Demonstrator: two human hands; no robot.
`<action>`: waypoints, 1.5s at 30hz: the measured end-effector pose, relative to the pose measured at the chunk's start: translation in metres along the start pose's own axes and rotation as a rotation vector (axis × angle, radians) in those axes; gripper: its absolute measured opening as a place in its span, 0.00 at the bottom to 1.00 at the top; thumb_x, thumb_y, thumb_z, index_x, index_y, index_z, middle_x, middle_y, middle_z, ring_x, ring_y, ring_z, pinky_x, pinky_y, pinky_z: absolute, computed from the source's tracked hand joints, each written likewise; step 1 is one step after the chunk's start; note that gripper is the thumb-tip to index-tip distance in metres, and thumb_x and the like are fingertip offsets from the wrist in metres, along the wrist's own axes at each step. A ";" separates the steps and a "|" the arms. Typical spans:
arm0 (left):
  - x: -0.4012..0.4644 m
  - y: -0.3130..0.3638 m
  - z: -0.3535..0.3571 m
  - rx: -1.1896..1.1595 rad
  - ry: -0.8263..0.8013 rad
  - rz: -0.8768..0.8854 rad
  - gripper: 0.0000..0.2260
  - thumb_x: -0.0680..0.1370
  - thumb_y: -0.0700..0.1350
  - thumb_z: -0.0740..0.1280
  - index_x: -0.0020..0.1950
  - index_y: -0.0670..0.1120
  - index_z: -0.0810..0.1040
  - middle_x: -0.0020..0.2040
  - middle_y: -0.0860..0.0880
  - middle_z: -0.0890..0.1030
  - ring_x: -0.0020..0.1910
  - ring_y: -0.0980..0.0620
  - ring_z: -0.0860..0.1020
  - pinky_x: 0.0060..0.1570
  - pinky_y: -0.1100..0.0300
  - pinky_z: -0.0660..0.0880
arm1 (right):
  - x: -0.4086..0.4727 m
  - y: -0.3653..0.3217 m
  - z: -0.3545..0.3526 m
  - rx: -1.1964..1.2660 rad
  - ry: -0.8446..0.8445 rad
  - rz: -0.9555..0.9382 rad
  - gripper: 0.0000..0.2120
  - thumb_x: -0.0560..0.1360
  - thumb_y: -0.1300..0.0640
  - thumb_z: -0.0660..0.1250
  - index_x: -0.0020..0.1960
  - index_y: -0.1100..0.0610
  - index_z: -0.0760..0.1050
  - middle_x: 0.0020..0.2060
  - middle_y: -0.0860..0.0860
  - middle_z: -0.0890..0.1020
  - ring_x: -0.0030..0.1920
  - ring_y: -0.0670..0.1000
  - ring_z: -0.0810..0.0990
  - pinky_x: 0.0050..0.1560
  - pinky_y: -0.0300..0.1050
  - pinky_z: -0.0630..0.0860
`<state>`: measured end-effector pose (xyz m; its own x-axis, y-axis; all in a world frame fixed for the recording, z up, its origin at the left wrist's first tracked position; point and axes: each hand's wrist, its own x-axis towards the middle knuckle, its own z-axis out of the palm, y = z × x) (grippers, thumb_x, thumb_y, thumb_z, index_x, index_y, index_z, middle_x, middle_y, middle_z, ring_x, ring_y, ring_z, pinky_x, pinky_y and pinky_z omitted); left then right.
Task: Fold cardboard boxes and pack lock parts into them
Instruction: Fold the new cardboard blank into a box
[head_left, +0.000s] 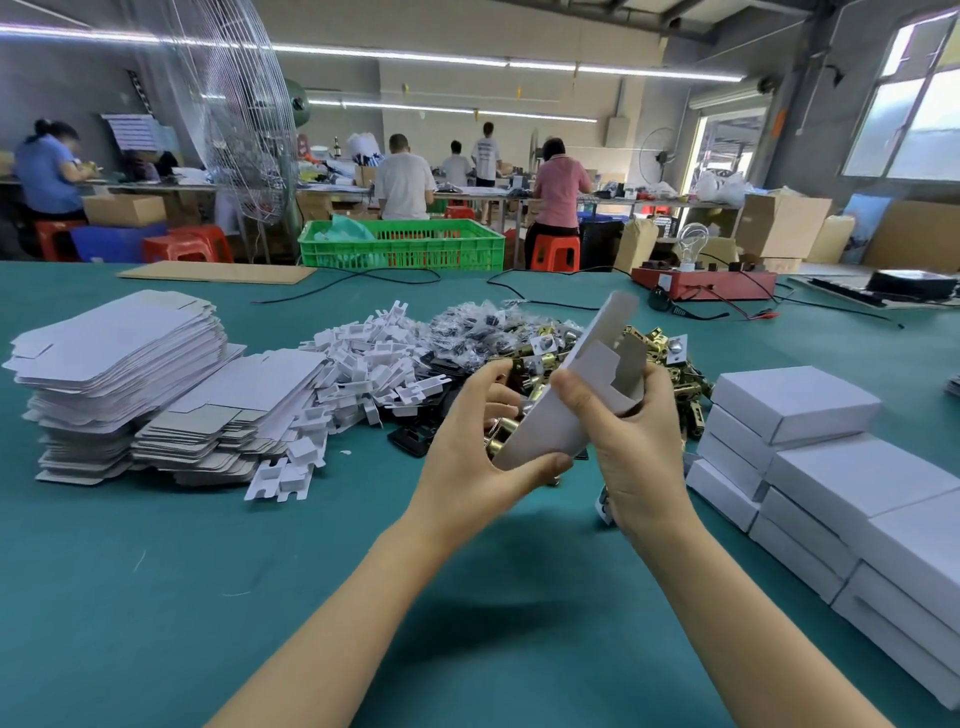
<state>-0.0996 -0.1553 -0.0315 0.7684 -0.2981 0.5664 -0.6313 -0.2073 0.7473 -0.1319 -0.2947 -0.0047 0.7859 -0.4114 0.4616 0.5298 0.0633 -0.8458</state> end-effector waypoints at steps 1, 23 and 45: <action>-0.002 0.001 0.003 0.080 0.021 0.064 0.41 0.66 0.52 0.80 0.73 0.55 0.61 0.62 0.51 0.75 0.60 0.56 0.74 0.60 0.63 0.72 | 0.000 0.002 0.000 -0.027 0.046 -0.008 0.27 0.61 0.46 0.79 0.53 0.52 0.72 0.44 0.42 0.83 0.46 0.43 0.83 0.43 0.36 0.77; 0.007 -0.008 -0.013 -0.346 -0.213 -0.194 0.06 0.81 0.42 0.64 0.55 0.53 0.75 0.38 0.64 0.82 0.35 0.66 0.79 0.30 0.75 0.70 | 0.004 0.025 -0.006 -0.061 -0.290 -0.006 0.15 0.77 0.48 0.61 0.63 0.47 0.70 0.52 0.44 0.82 0.53 0.45 0.81 0.48 0.38 0.77; 0.011 -0.005 -0.018 -0.354 -0.060 -0.065 0.23 0.76 0.51 0.71 0.64 0.72 0.67 0.52 0.50 0.84 0.48 0.48 0.84 0.41 0.55 0.82 | 0.005 0.017 -0.008 -0.049 -0.340 -0.058 0.11 0.76 0.47 0.64 0.57 0.37 0.74 0.55 0.41 0.81 0.54 0.42 0.81 0.47 0.35 0.78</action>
<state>-0.0860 -0.1407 -0.0228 0.7916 -0.3510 0.5001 -0.4975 0.1049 0.8611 -0.1219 -0.3027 -0.0189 0.8205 -0.0858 0.5652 0.5674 0.0012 -0.8234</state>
